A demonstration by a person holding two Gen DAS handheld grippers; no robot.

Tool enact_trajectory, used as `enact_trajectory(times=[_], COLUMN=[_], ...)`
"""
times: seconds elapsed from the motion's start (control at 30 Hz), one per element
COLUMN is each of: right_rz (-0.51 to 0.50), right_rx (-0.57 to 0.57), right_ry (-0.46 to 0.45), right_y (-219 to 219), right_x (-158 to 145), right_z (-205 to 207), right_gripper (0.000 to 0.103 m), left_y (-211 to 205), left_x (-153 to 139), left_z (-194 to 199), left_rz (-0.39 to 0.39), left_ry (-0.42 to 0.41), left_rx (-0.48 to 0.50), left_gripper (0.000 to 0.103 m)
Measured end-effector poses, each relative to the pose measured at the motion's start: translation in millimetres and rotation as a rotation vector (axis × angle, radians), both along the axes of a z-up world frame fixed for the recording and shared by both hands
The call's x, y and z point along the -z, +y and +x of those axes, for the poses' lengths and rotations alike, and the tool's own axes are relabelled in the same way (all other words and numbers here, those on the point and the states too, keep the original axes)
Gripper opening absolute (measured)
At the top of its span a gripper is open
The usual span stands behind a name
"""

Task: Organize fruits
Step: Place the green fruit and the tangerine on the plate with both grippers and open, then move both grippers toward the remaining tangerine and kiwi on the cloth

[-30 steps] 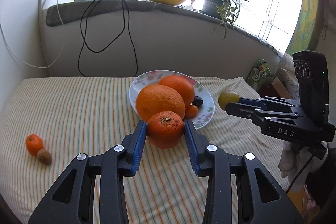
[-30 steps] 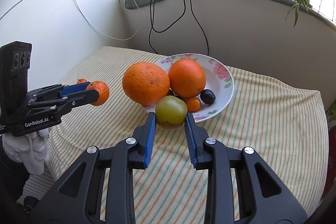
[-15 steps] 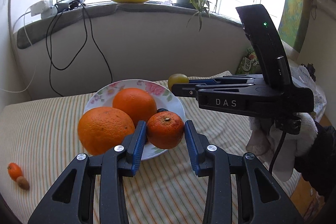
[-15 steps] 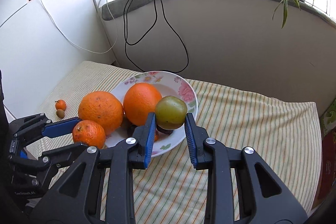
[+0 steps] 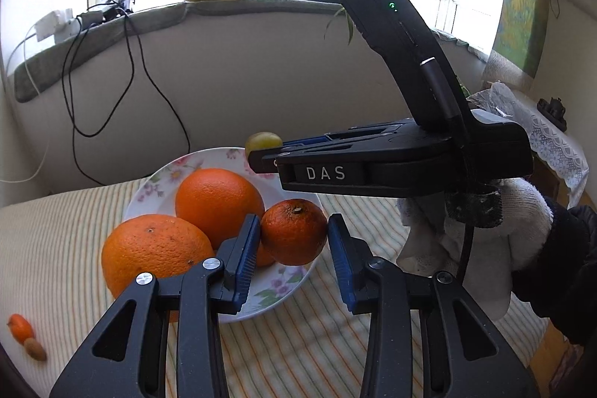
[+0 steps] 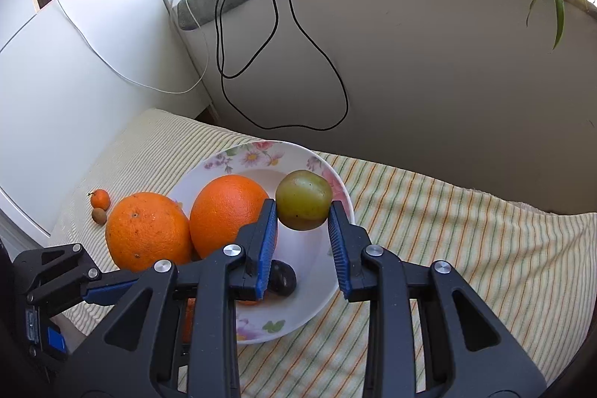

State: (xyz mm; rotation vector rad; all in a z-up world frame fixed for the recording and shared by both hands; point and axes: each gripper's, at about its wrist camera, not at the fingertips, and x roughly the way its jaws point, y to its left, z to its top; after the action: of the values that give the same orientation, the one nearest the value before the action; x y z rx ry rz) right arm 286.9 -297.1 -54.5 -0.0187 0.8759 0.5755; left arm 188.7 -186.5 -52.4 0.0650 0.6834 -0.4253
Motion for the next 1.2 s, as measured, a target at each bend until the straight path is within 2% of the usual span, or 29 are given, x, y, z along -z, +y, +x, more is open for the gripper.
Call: enact_trajectory(times=[0.13, 0.17, 0.23, 0.37, 0.5, 0.63, 1.0, 1.2], right_rz=[0.011, 0.010, 0.020, 0.041, 0.052, 0.053, 0.044, 0.044], right_rx=[-0.007, -0.005, 0.004, 0.022, 0.036, 0.044, 0.073, 0.082], right_ry=[0.012, 0.012, 0.003, -0.010, -0.023, -0.035, -0.043, -0.051], right_y=[3.1, 3.7, 2.7, -1.2, -4.3, -6.1, -12.0, -12.6], right_x=[3.6, 4.0, 2.4, -3.8, -10.0, -15.1, -21.9, -27.3], right_z=[5.5, 5.8, 5.5, 4.2, 0.1, -5.8, -18.5, -25.7], right_gripper=[0.033, 0.037, 0.059, 0.063, 0.075, 0.078, 0.084, 0.089], left_y=[-3.2, -3.9, -4.2, -4.4, -2.3, -0.8, 3.8, 9.3], left_x=[-3.3, -3.8, -4.7, -5.4, -7.1, -10.8, -21.3, -22.6], left_z=[-3.0, -3.8, -6.0, -10.0, -12.1, -14.5, -24.9, -28.6], left_rz=[0.020, 0.026, 0.027, 0.018, 0.008, 0.005, -0.012, -0.018], left_ry=[-0.028, -0.033, -0.036, -0.031, -0.028, -0.034, -0.047, -0.041], left_rx=[-0.005, -0.006, -0.005, -0.006, -0.010, -0.008, -0.022, -0.041], left_gripper=[0.045, 0.046, 0.046, 0.046, 0.048, 0.050, 0.068, 0.070])
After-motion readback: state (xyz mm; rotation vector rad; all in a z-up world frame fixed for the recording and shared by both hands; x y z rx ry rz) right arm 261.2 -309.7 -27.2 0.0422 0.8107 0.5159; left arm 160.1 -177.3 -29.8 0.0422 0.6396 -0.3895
